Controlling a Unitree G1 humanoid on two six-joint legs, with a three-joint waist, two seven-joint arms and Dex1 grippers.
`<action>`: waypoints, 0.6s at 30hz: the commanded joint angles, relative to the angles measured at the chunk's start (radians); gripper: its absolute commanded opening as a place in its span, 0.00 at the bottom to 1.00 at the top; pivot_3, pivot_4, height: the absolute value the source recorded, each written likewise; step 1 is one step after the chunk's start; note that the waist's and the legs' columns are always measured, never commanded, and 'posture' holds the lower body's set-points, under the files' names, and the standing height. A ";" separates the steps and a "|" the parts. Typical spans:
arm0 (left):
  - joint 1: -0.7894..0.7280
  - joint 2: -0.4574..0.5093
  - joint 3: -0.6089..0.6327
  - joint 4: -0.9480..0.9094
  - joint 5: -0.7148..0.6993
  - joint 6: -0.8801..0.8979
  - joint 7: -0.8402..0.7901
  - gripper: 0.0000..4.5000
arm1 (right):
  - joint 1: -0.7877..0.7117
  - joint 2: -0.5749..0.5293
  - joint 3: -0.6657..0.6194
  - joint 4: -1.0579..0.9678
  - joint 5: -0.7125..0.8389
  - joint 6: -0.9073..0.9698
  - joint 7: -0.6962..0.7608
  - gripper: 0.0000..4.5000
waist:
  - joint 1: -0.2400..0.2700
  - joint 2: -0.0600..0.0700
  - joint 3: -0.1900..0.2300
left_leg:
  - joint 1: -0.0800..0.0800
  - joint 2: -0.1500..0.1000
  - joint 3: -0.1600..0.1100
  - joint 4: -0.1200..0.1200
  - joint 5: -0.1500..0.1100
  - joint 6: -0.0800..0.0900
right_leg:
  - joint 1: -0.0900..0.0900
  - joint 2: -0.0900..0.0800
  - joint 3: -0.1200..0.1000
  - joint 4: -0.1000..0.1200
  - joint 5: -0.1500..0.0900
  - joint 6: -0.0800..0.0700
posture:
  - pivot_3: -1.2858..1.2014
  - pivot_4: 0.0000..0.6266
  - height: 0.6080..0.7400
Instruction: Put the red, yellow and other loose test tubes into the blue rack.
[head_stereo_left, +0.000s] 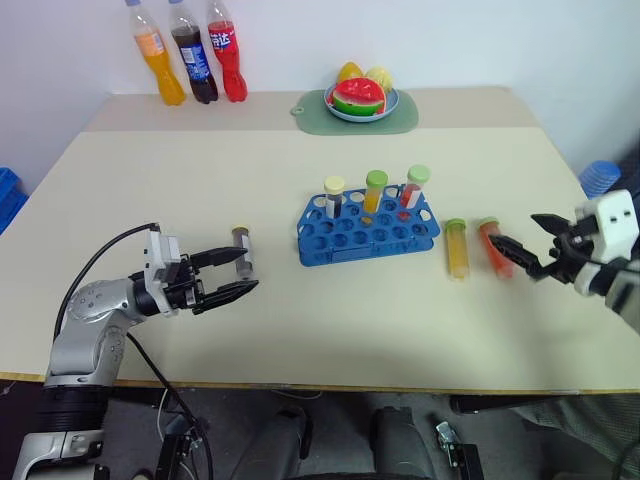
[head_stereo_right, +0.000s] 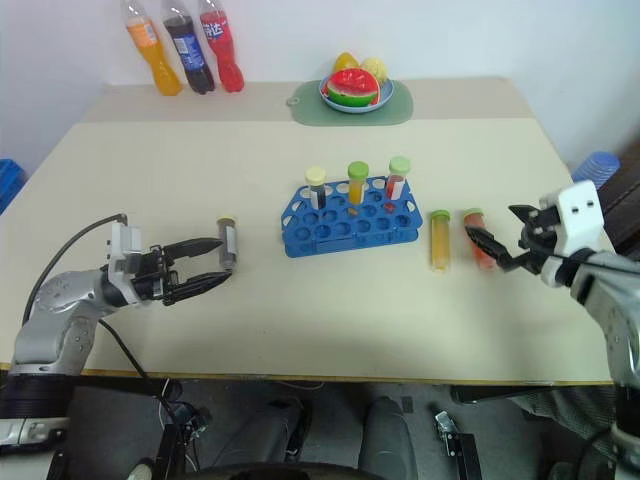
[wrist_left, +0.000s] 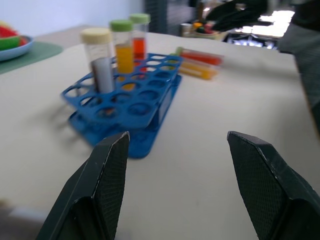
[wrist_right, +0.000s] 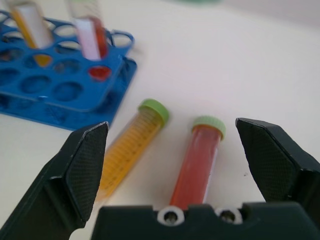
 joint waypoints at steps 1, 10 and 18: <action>0.008 0.006 0.006 -0.049 -0.022 0.018 0.000 0.72 | -0.168 -0.042 0.076 0.137 -0.025 0.177 -0.016 1.00 | -0.001 0.000 0.000 | 0.000 0.000 0.001 0.000 0.000 0.000 | -0.001 0.000 0.001 0.000 0.000 0.000 | 0.52 0.24 1.00; 0.046 0.009 0.004 -0.092 -0.031 0.056 0.001 0.72 | -0.581 -0.054 0.376 0.575 -0.162 0.290 0.161 1.00 | -0.003 0.000 0.002 | -0.001 0.001 0.011 0.000 -0.002 0.003 | -0.005 0.000 0.008 0.000 0.001 0.001 | 0.52 0.24 1.00; 0.087 0.012 0.027 -0.145 -0.061 0.093 0.017 0.72 | -0.799 0.042 0.561 0.989 -0.360 0.163 0.289 1.00 | -0.008 0.000 0.002 | -0.001 0.002 0.013 0.000 -0.002 0.003 | -0.006 0.000 0.009 0.000 0.002 0.002 | 0.52 0.24 1.00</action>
